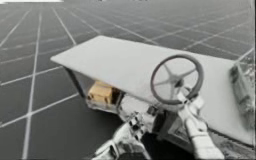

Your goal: Pick up and drop off the object

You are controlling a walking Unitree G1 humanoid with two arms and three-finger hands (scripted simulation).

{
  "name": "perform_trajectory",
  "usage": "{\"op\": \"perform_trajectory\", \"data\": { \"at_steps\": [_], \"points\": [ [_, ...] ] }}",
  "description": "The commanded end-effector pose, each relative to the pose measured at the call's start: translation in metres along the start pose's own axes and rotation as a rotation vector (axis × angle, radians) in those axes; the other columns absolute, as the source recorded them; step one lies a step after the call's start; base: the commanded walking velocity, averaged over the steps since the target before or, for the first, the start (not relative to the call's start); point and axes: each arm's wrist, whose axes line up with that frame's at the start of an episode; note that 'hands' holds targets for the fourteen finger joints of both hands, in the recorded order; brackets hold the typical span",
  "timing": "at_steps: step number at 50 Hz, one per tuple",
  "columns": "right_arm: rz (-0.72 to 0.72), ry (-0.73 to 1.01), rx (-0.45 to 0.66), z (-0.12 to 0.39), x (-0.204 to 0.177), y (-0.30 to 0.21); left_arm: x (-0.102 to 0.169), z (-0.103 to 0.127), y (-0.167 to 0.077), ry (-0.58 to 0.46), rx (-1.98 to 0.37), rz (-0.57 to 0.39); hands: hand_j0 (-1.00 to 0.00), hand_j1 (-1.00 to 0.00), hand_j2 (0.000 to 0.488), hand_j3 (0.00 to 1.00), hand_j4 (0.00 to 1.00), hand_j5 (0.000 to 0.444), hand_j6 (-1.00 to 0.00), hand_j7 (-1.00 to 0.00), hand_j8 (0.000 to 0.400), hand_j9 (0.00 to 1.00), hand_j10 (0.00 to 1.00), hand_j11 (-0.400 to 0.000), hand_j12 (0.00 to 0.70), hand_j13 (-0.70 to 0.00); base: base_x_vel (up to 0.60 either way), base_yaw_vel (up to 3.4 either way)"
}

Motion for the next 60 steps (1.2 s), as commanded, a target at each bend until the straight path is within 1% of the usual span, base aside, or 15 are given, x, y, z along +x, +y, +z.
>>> {"op": "perform_trajectory", "data": {
  "at_steps": [1,36,37,38,39,42,45,50,51,52,54,55,58,59,60],
  "points": [
    [-0.017,-0.012,0.020,0.004,0.004,-0.008,0.003,0.000,-0.004,0.013,0.014,-0.004,0.00,0.00,0.000,1.00,1.00,0.000,0.00,0.00,0.000,1.00,1.00,-0.400,0.000,-0.700,0.22,-0.48],
    [-0.017,-0.012,0.020,0.004,0.004,-0.008,0.003,0.000,-0.004,0.013,0.014,-0.004,0.00,0.00,0.000,1.00,1.00,0.000,0.00,0.00,0.000,1.00,1.00,-0.400,0.000,-0.700,0.19,-0.34],
    [0.000,-0.046,0.005,0.070,0.158,0.094,0.164,0.104,-0.017,-0.016,-0.002,-0.028,0.00,0.00,0.000,1.00,1.00,0.000,0.00,0.00,0.000,1.00,1.00,-0.400,0.000,-0.700,0.00,0.02],
    [-0.018,-0.043,0.003,0.074,0.170,0.093,0.171,0.096,-0.009,-0.014,0.016,0.000,0.00,0.00,0.000,1.00,1.00,0.000,0.00,0.00,0.000,1.00,1.00,-0.400,0.000,-0.700,0.00,0.02],
    [-0.032,-0.080,0.002,0.092,0.183,0.091,0.179,0.104,-0.011,-0.008,0.005,0.009,0.00,0.00,0.000,1.00,1.00,0.000,0.00,0.00,0.000,1.00,1.00,-0.400,0.000,-0.700,0.00,0.03],
    [-0.032,-0.107,0.015,0.116,0.210,0.089,0.187,0.101,-0.025,-0.008,0.047,0.030,0.00,0.00,0.000,1.00,1.00,0.000,0.00,0.00,0.000,1.00,1.00,-0.400,0.000,-0.700,0.00,0.04],
    [-0.016,-0.178,0.017,0.166,0.212,0.092,0.178,0.103,-0.032,-0.042,0.073,-0.010,0.00,0.00,0.000,1.00,1.00,0.000,0.00,0.00,0.000,1.00,1.00,-0.400,0.000,-0.700,0.00,0.05],
    [-0.070,-0.376,0.060,0.286,0.199,0.042,0.184,0.094,-0.079,-0.061,0.149,-0.086,0.00,0.00,0.000,1.00,1.00,0.000,0.00,0.00,0.000,1.00,1.00,-0.400,0.000,-0.700,0.00,0.00],
    [-0.093,-0.397,0.069,0.306,0.186,0.026,0.174,0.093,-0.076,-0.052,0.157,-0.111,0.00,0.00,0.000,1.00,1.00,0.000,0.00,0.00,0.000,1.00,1.00,-0.400,0.000,-0.700,0.00,-0.06],
    [-0.122,-0.469,0.086,0.339,0.183,0.008,0.181,0.088,-0.097,-0.041,0.160,-0.117,0.00,0.00,0.000,1.00,1.00,0.000,0.00,0.00,0.000,1.00,1.00,-0.400,0.000,-0.700,0.00,-0.07],
    [-0.236,-0.569,0.124,0.404,0.161,-0.065,0.184,0.082,-0.102,-0.018,0.192,-0.159,0.00,0.00,0.000,1.00,1.00,0.000,0.00,0.00,0.000,1.00,1.00,-0.400,0.000,-0.700,0.00,-0.11],
    [-0.287,-0.598,0.148,0.420,0.145,-0.102,0.187,0.082,-0.115,-0.020,0.206,-0.194,0.00,0.00,0.000,1.00,1.00,0.000,0.00,0.00,0.000,1.00,1.00,-0.400,0.000,-0.700,0.00,-0.18],
    [-0.446,-0.648,0.240,0.440,0.104,-0.214,0.196,0.059,-0.160,0.067,0.293,-0.275,0.00,0.00,0.000,1.00,1.00,0.000,0.00,0.00,0.000,1.00,1.00,-0.400,0.000,-0.700,0.00,-0.29],
    [-0.529,-0.630,0.272,0.433,0.093,-0.274,0.191,0.051,-0.169,0.073,0.316,-0.297,0.00,0.00,0.000,1.00,1.00,0.000,0.00,0.00,0.000,1.00,1.00,-0.400,0.000,-0.700,0.00,-0.40],
    [-0.553,-0.643,0.288,0.435,0.081,-0.294,0.192,0.044,-0.177,0.086,0.332,-0.320,0.00,0.00,0.000,1.00,1.00,0.000,0.00,0.00,0.000,1.00,1.00,-0.400,0.000,-0.700,0.00,-0.46]
  ]
}}
